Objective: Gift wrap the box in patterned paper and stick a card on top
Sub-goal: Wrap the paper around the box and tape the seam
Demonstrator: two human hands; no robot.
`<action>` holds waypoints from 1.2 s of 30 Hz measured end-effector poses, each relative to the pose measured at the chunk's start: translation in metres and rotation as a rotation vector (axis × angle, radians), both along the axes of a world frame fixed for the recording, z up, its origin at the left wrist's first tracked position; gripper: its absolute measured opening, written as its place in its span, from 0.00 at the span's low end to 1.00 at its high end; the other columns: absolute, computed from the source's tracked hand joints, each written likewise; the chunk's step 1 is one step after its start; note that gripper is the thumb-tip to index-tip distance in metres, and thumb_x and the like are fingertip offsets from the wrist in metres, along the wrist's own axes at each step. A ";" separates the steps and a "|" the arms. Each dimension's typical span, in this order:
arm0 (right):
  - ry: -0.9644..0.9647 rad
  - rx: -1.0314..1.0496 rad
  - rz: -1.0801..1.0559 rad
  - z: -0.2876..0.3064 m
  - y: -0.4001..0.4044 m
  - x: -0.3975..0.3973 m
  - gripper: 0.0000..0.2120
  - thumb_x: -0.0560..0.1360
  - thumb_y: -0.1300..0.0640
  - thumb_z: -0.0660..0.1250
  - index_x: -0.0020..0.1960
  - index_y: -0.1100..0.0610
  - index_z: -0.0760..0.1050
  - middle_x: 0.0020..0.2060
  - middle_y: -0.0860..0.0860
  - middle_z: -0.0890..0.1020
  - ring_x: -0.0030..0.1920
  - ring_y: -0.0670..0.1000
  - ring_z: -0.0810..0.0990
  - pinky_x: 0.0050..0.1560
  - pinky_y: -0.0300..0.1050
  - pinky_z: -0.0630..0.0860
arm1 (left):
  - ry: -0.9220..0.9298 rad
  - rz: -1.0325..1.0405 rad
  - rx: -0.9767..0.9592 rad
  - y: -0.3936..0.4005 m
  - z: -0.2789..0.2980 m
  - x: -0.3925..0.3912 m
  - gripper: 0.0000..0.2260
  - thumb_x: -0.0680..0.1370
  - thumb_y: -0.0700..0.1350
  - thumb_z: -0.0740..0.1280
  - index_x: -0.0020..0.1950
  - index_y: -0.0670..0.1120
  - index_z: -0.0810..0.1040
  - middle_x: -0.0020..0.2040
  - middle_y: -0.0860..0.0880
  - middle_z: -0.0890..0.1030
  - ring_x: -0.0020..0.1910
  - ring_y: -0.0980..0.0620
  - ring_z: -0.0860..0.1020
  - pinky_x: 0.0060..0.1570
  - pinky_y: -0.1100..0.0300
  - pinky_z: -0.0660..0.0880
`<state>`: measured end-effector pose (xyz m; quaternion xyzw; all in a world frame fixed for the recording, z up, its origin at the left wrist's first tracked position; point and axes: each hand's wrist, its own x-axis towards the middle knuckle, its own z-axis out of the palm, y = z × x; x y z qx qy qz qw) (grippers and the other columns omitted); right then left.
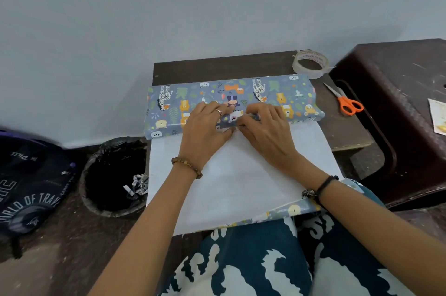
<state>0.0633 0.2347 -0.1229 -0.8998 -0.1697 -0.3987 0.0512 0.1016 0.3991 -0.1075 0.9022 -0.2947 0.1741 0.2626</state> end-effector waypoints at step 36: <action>0.887 0.649 0.163 0.084 -0.032 -0.016 0.12 0.76 0.58 0.65 0.59 0.58 0.74 0.56 0.55 0.79 0.55 0.50 0.77 0.54 0.36 0.71 | 0.785 -0.278 0.499 -0.024 0.096 -0.086 0.31 0.73 0.62 0.65 0.72 0.50 0.63 0.72 0.52 0.63 0.70 0.52 0.63 0.68 0.56 0.61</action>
